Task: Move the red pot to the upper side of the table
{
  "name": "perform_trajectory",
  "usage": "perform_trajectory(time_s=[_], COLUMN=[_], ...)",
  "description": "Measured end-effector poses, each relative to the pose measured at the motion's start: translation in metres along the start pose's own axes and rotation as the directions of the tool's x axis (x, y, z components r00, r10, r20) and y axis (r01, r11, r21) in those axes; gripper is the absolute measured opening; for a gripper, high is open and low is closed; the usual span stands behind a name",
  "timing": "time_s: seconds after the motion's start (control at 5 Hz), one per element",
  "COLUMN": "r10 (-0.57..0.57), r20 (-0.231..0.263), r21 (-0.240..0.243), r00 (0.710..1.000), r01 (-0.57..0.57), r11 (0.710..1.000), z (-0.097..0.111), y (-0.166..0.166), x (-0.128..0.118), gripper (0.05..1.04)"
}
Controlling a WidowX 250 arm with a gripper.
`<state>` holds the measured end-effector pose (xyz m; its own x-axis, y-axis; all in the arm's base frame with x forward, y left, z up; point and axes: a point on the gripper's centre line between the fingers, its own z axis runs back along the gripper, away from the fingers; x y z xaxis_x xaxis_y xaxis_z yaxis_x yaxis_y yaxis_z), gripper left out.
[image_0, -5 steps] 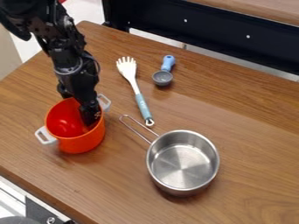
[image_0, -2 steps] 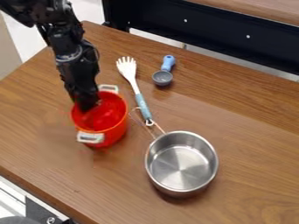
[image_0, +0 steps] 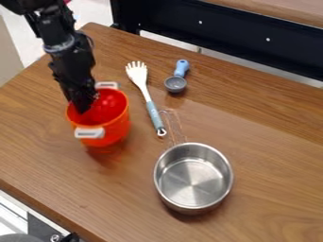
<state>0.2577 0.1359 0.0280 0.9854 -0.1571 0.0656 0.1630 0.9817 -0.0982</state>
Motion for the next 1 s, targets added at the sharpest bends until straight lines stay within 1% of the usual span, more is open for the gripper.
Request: perform_trajectory(time_s=[0.2,0.4,0.6,0.8,1.0], r10=[0.043,0.098,0.174,0.280,0.333], r20=[0.030,0.030,0.027,0.051,0.065], r21=[-0.013,-0.048,-0.074,-0.069,-0.114], r00=[0.999,0.995,0.984,0.959,0.941], r01=[-0.043,-0.096,-0.171,-0.276,-0.325], r11=[0.999,0.994,0.982,0.959,0.939], z=[0.014,0.025,0.030,0.030,0.041], y=[0.001,-0.003,-0.017,-0.043,-0.071], x=[0.006,0.015,0.029,0.057,0.084], gripper=[0.055,0.055,0.055,0.055,0.055])
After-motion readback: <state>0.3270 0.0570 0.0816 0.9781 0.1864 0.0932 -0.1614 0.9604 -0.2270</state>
